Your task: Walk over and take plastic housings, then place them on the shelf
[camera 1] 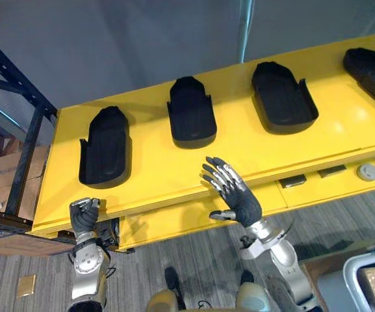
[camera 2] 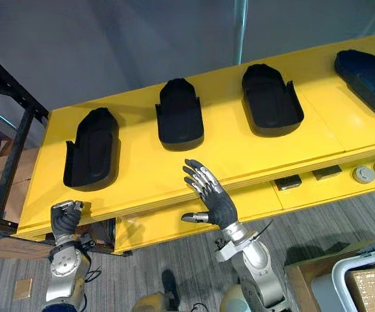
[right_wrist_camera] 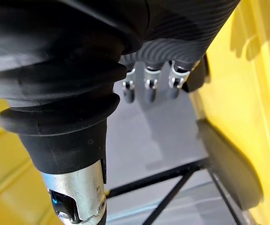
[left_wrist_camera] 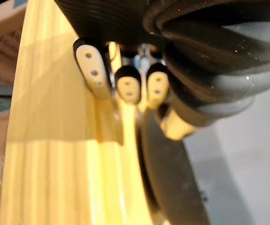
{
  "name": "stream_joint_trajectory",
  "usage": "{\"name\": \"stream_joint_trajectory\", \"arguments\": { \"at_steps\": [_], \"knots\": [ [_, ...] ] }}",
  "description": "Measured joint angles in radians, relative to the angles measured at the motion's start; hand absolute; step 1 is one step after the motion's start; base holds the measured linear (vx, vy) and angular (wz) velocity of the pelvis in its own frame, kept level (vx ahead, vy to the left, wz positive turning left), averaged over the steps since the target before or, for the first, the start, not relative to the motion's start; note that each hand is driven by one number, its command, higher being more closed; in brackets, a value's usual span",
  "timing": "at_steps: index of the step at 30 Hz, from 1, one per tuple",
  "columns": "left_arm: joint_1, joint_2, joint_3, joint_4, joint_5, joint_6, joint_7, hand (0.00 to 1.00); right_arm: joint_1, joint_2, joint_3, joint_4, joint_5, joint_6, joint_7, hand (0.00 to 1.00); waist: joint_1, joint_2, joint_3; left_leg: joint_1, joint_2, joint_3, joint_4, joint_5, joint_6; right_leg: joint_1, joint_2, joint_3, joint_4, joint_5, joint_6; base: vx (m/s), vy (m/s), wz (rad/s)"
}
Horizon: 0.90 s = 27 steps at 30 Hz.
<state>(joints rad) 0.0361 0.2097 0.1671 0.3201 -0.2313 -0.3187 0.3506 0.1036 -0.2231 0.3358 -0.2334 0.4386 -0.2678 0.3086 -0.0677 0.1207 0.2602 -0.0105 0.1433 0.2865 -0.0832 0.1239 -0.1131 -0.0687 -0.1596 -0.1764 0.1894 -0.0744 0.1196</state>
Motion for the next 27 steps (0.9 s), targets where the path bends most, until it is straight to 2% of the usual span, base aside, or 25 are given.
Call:
{"name": "stream_joint_trajectory", "arguments": {
  "at_steps": [3, 12, 15, 17, 19, 21, 22, 23, 26, 27],
  "knots": [
    [-0.011, 0.023, 0.007, 0.015, -0.009, 0.000, -0.001, 1.00, 0.000, -0.011, 0.001, -0.023, -0.001, 0.010, 0.000, 0.00, -0.001, 0.006, 0.001, -0.022, -0.001, 0.001, 0.000, 0.002, -0.003, -0.035, 0.000, 0.013, 0.019, 0.000, 0.000, -0.02, 0.005, -0.06],
    [-0.046, 0.023, 0.010, 0.034, -0.047, 0.009, 0.003, 1.00, -0.002, -0.023, 0.001, -0.036, -0.002, 0.011, 0.001, 0.00, -0.003, 0.021, 0.017, -0.027, -0.002, 0.002, 0.000, 0.007, -0.003, -0.054, 0.000, 0.023, 0.037, 0.000, 0.000, 0.00, 0.001, -0.02],
    [-0.052, 0.022, 0.011, 0.016, -0.075, -0.004, -0.001, 1.00, -0.002, -0.022, 0.001, -0.037, -0.002, 0.011, 0.001, 0.00, -0.003, 0.024, 0.046, -0.027, -0.003, 0.001, 0.000, 0.007, -0.003, -0.054, -0.001, 0.025, 0.040, 0.000, 0.000, 0.00, 0.000, 0.00],
    [-0.040, 0.018, 0.020, -0.158, -0.116, -0.021, -0.005, 1.00, 0.004, -0.020, 0.001, -0.038, -0.006, 0.011, 0.001, 0.00, -0.001, 0.017, 0.064, -0.031, -0.005, 0.001, 0.000, 0.007, -0.003, -0.056, -0.002, 0.024, 0.042, 0.001, 0.000, 0.00, 0.000, 0.00],
    [-0.025, 0.015, 0.015, -0.332, -0.114, -0.058, -0.010, 1.00, 0.012, -0.014, 0.000, -0.052, -0.019, 0.011, 0.000, 0.00, -0.003, 0.011, 0.068, -0.029, -0.008, 0.000, 0.000, 0.018, 0.005, -0.055, -0.004, 0.025, 0.042, 0.001, 0.001, 0.07, 0.007, -0.06],
    [-0.010, 0.000, 0.007, -0.457, -0.112, -0.070, -0.009, 1.00, 0.020, -0.006, 0.002, -0.077, -0.021, 0.010, -0.001, 0.00, -0.014, 0.011, 0.068, -0.026, -0.018, 0.000, 0.001, 0.022, 0.012, -0.052, -0.015, 0.026, 0.043, 0.006, 0.006, 0.11, 0.021, -0.01],
    [0.013, -0.022, 0.007, -0.520, -0.112, -0.069, -0.010, 1.00, 0.019, 0.002, 0.006, -0.079, -0.022, 0.010, -0.004, 0.00, -0.022, 0.011, 0.068, -0.024, -0.022, -0.001, 0.001, 0.022, 0.014, -0.047, -0.018, 0.026, 0.046, 0.009, 0.010, 0.14, 0.016, 0.09],
    [0.079, -0.070, -0.005, -0.622, -0.113, -0.048, -0.022, 1.00, 0.024, 0.016, 0.020, -0.080, -0.025, 0.010, -0.020, 0.00, -0.027, 0.011, 0.068, -0.021, -0.027, -0.007, 0.001, 0.020, 0.017, -0.037, -0.024, 0.018, 0.042, 0.007, 0.013, 0.16, 0.009, 0.15],
    [0.247, -0.136, -0.066, -0.764, -0.111, 0.000, -0.065, 1.00, 0.034, 0.039, 0.047, -0.080, -0.061, 0.010, -0.059, 0.00, -0.020, 0.010, 0.068, -0.009, -0.033, -0.036, 0.001, 0.017, 0.020, 0.008, -0.030, -0.020, 0.024, -0.002, 0.013, 0.10, -0.003, 0.30],
    [0.313, -0.153, -0.080, -0.806, -0.114, 0.008, -0.103, 1.00, 0.043, 0.047, 0.050, -0.080, -0.076, 0.009, -0.080, 0.00, -0.004, 0.009, 0.069, 0.001, -0.033, -0.052, 0.001, 0.014, 0.022, 0.032, -0.030, -0.041, 0.019, -0.009, 0.014, 0.07, -0.009, 0.45]
  ]
}}
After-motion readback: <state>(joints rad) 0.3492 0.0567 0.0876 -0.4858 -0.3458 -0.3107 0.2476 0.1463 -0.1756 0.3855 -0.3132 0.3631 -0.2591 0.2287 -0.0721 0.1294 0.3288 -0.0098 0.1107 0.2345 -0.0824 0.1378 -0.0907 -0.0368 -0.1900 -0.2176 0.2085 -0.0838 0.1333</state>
